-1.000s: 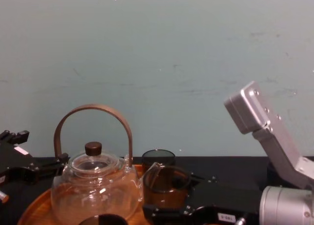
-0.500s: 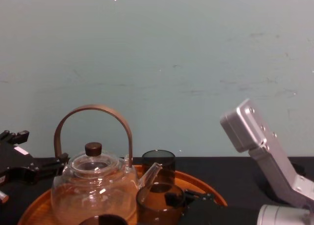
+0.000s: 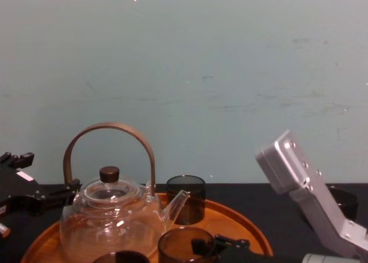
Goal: Pick up the glass from the table and place it on the tray.
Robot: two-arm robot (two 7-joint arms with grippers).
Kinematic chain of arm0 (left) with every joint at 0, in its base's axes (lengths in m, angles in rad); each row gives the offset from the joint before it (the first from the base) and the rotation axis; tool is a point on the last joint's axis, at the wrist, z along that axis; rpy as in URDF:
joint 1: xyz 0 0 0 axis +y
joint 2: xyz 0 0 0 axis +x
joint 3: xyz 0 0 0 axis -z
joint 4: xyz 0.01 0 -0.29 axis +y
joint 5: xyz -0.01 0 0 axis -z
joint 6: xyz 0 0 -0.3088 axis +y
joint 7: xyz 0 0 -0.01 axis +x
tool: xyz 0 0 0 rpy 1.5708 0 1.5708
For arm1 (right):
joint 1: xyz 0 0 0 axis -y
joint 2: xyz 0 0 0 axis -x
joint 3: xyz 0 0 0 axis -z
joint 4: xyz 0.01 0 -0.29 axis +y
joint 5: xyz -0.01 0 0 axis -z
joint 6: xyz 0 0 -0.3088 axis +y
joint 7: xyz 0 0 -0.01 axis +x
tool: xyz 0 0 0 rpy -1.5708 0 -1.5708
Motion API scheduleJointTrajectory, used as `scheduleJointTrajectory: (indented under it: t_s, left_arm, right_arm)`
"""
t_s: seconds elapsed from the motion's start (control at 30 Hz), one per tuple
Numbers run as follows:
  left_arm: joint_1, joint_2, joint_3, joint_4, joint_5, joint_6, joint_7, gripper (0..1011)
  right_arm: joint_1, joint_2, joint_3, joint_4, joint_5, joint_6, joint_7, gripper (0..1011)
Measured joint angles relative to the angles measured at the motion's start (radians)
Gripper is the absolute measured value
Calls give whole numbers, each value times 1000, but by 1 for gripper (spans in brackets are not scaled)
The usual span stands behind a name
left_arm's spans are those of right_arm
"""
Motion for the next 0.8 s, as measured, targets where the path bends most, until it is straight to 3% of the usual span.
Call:
scheduleJointTrajectory:
  t_s: [0.8]
  left_arm:
    - [0, 0, 0, 0, 0, 0, 0, 1010]
  right_arm:
    - [15, -24, -14, 55, 9, -6, 16, 903]
